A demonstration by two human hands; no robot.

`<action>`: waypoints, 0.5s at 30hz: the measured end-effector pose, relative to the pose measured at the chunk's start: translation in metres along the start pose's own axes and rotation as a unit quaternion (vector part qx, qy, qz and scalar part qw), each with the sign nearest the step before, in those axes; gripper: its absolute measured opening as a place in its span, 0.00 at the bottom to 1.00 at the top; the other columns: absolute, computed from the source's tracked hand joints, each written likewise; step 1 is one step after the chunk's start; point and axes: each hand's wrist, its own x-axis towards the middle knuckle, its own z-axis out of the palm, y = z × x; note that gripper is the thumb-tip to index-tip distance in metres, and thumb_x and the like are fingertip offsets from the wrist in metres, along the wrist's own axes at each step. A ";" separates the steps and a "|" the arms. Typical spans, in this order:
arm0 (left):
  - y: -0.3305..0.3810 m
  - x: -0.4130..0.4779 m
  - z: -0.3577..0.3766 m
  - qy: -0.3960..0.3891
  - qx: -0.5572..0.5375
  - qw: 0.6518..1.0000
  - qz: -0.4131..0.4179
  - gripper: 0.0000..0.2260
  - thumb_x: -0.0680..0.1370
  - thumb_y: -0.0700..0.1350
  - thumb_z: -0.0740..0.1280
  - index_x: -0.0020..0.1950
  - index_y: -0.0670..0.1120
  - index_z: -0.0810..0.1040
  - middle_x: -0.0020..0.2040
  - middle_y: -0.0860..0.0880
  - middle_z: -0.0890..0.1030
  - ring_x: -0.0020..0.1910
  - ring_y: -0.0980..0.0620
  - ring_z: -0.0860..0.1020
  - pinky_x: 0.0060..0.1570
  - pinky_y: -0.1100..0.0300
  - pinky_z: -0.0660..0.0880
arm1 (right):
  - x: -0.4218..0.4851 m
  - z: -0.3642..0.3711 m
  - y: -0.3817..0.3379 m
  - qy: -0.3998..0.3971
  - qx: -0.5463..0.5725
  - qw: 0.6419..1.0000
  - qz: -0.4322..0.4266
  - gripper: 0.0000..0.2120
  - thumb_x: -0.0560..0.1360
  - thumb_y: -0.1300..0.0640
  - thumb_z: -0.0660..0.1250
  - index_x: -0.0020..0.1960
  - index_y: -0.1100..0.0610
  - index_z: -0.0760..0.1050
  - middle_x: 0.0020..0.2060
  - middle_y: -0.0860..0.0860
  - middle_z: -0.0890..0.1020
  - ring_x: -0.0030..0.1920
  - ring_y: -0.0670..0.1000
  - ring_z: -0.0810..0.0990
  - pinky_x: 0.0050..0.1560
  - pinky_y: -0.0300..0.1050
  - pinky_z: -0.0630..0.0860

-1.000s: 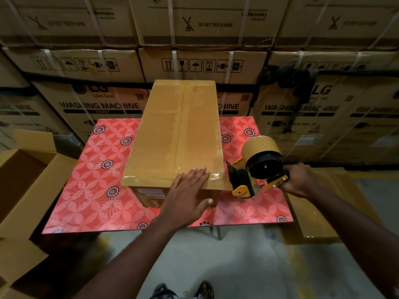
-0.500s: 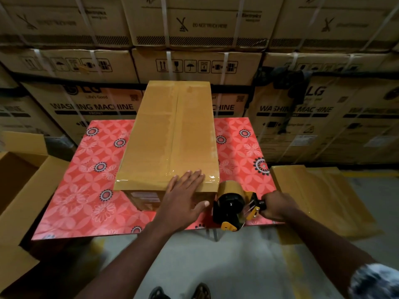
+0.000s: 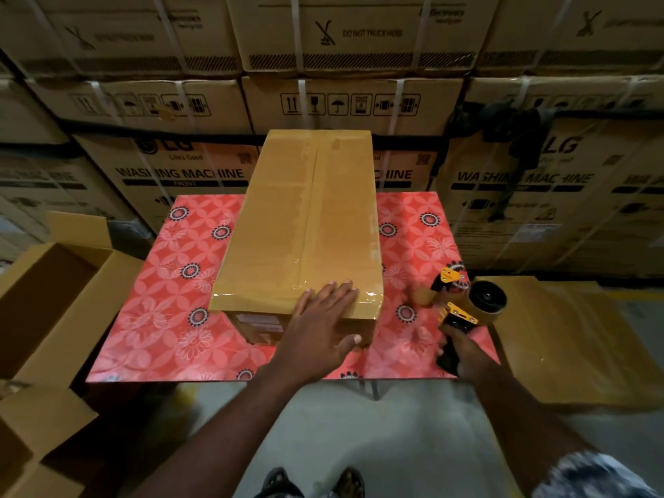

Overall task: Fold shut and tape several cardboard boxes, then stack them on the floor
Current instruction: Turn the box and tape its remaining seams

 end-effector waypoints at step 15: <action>-0.001 0.000 0.005 0.013 0.018 1.000 0.001 0.34 0.79 0.65 0.58 0.83 0.57 0.53 0.82 0.60 0.51 0.81 0.59 0.46 0.78 0.52 0.39 | -0.083 0.082 0.005 -0.193 -0.216 0.905 -0.311 0.20 0.82 0.43 0.61 0.70 0.50 0.74 0.61 0.43 0.81 0.58 0.42 0.81 0.52 0.49 0.83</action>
